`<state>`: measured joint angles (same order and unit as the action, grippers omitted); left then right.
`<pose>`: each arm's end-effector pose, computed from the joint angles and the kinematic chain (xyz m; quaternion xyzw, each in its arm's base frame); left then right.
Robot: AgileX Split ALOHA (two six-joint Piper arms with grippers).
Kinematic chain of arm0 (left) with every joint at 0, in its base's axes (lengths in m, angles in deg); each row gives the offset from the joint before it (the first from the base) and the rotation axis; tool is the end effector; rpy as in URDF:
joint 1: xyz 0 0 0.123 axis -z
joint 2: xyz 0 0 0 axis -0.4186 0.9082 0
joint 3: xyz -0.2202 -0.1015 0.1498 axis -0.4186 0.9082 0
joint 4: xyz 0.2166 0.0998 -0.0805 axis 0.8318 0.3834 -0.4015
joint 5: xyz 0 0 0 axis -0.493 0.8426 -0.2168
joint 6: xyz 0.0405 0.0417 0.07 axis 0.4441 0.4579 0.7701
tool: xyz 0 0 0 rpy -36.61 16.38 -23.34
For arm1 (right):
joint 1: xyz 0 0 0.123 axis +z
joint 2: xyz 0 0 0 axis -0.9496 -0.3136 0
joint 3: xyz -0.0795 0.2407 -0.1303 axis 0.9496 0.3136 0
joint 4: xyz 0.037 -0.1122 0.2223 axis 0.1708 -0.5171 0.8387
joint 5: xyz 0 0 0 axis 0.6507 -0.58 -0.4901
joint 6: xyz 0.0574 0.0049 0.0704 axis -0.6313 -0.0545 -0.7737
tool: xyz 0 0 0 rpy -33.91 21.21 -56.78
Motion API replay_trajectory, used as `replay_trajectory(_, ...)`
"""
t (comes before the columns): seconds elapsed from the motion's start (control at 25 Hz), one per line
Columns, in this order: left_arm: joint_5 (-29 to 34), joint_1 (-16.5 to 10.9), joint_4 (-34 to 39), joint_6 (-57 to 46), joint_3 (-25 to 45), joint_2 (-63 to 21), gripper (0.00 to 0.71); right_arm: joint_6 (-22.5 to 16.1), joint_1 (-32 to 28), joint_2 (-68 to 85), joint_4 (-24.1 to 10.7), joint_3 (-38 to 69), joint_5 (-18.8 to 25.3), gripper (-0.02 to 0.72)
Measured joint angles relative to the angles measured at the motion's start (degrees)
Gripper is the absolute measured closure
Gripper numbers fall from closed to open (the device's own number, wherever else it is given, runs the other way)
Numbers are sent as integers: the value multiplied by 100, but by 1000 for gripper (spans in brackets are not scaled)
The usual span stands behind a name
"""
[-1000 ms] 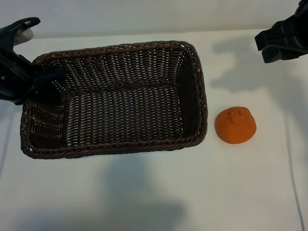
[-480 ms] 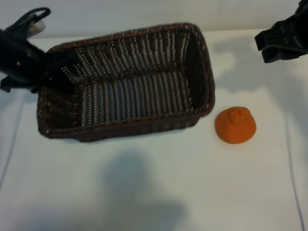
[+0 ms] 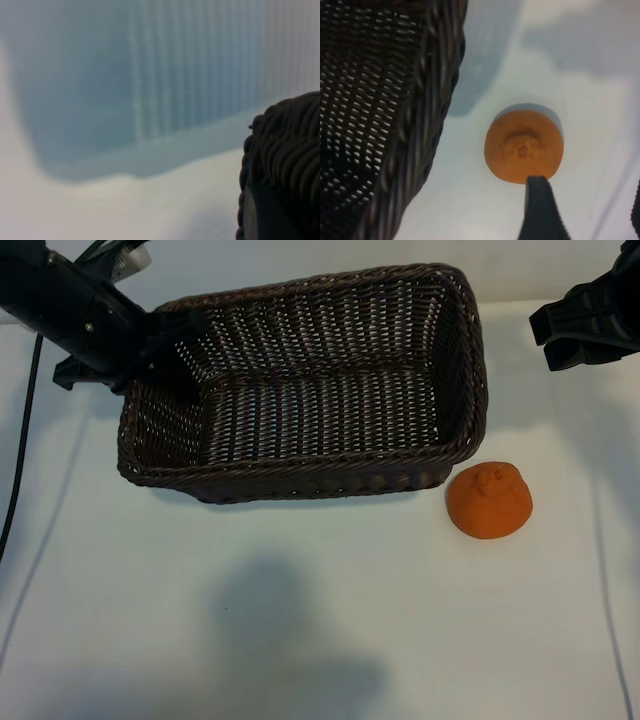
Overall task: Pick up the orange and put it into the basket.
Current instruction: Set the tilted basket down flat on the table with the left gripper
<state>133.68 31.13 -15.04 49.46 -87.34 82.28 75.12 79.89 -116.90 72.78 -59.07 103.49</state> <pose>0.3791 -0.0795 0.2449 -0.0068 0.9674 -0.2246 0.1171 0.2889 0.0534 0.3476 -0.0571 0.9641 0.0880 0.2440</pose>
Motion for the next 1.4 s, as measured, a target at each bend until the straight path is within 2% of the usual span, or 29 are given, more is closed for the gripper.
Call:
replay_trajectory(0.48,156,0,350,-265,-176,82,549,0,0,0,0,0,0,270)
replay_trajectory(0.68,161,0,338,-271,-180,456,549,0,0,0,0,0,0,270)
replay_trajectory(1.08,-170,163,344,-275,-180,1140,550,0,0,0,4,0,0,270)
replay_trajectory(1.4,-339,168,676,-133,-180,1186,550,0,0,0,11,0,0,270)
